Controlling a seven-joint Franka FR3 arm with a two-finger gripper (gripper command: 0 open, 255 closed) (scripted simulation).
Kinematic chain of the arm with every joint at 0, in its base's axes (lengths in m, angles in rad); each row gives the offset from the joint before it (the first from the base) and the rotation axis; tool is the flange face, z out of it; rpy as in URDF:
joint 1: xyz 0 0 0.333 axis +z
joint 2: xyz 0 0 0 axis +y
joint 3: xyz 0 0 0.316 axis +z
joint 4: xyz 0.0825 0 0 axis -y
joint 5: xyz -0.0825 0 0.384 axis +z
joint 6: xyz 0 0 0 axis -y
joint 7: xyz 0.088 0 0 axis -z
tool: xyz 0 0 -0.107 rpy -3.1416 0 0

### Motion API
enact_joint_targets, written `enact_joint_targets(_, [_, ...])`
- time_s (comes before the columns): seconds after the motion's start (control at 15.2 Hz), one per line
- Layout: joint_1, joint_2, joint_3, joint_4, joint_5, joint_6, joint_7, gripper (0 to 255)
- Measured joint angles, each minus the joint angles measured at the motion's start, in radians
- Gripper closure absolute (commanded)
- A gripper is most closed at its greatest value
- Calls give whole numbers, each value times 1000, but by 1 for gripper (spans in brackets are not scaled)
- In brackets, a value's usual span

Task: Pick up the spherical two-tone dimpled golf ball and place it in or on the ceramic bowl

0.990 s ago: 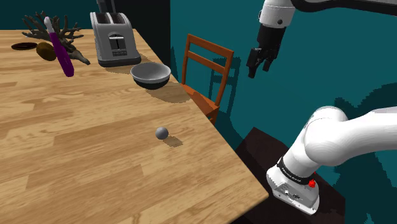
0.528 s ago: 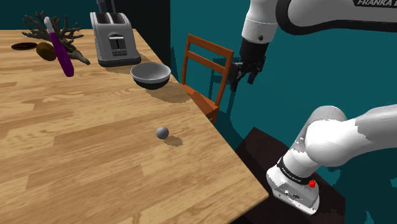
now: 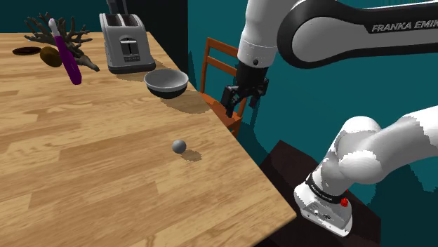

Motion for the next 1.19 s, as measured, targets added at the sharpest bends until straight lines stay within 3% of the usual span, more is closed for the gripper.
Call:
enact_joint_targets(0.53, [-24,221,200,105,-19,176,240,0])
enact_joint_targets(0.99, [-78,477,371,264,-180,278,499,0])
enact_joint_targets(1.19, [-84,520,389,266,-216,312,539,0])
